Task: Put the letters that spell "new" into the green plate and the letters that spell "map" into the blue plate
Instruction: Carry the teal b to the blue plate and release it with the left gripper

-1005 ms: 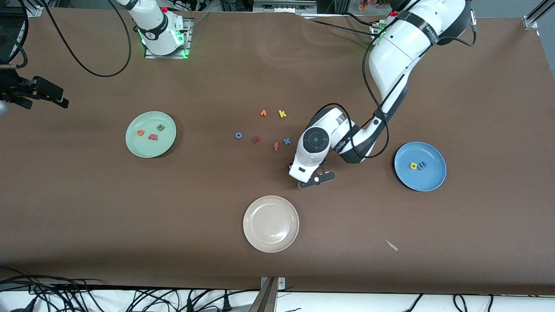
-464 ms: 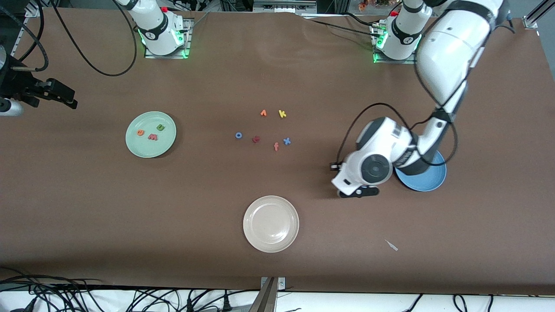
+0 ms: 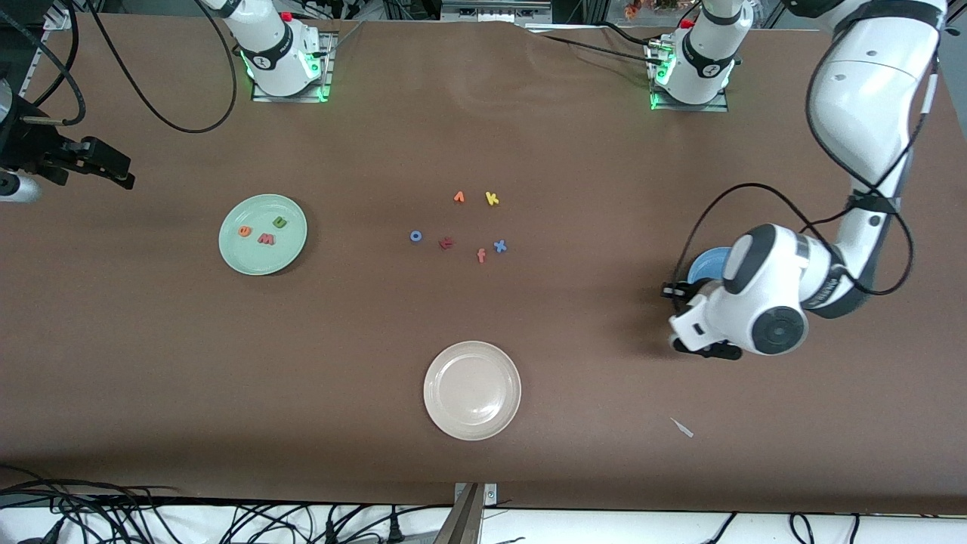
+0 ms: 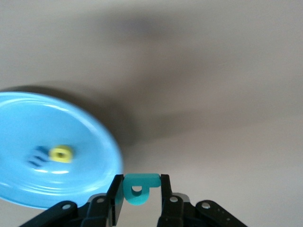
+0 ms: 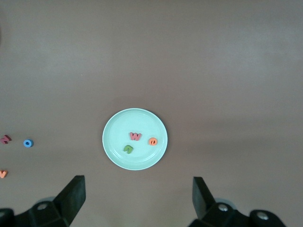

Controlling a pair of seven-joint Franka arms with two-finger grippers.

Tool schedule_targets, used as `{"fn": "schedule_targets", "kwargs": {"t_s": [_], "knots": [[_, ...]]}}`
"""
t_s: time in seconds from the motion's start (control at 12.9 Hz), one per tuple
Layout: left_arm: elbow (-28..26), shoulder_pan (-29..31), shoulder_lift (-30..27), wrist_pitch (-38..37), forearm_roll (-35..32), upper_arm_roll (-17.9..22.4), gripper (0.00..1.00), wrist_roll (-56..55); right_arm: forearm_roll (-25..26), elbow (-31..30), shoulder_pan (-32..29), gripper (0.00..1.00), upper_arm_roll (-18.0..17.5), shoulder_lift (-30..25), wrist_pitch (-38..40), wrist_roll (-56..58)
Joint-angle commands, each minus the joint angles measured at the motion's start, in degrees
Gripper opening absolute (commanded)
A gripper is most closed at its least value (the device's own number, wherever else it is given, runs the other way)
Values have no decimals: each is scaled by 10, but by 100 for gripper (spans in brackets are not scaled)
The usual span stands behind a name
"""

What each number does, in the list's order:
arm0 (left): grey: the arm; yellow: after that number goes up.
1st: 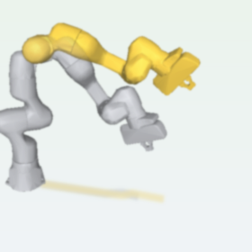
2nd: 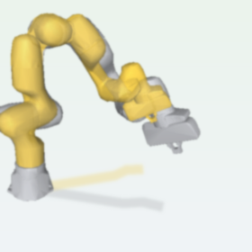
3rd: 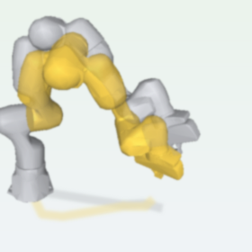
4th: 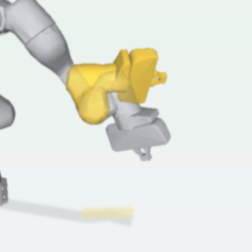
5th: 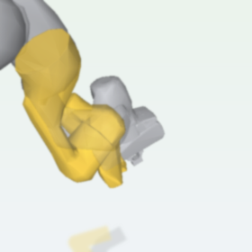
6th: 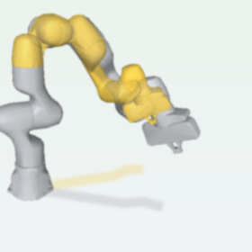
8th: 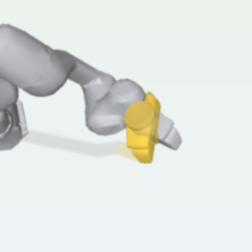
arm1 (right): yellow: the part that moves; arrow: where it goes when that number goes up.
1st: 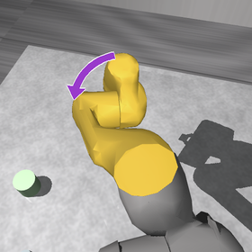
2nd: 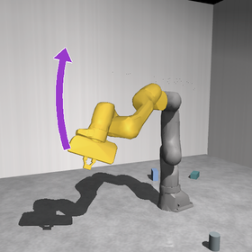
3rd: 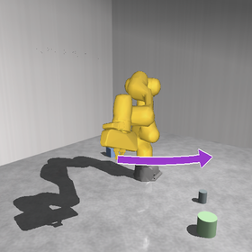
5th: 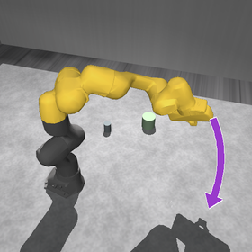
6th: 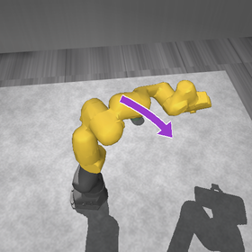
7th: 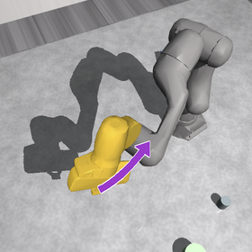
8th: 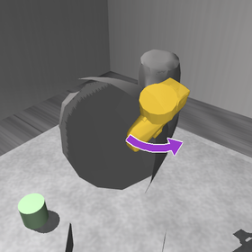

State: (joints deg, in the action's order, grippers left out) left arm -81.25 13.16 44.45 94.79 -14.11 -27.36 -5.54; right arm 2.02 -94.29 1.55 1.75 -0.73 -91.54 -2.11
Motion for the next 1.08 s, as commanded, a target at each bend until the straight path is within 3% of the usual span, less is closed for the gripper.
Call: {"fn": "schedule_targets", "kwargs": {"t_s": [0.0, 0.15, 0.23, 0.31, 1.01], "knots": [[-38, 53, -16, -1, -31, -5, 22, 108, 8, -9, 0, 100, -1, -14, 5, -8], [-52, 77, -15, -1, -55, -4, 31, 149, 8, -9, 1, 100, -2, -15, 6, -8], [-58, 86, -15, -1, -59, -4, 53, 162, 8, -9, 0, 100, -2, -15, 10, -9], [-58, 92, -15, -5, -59, -4, 100, 172, 8, -9, 0, 100, -1, -15, 10, -9], [-31, 119, -72, -69, -58, -4, 100, 175, 10, -9, 1, 100, -3, -14, 8, -9]]}}
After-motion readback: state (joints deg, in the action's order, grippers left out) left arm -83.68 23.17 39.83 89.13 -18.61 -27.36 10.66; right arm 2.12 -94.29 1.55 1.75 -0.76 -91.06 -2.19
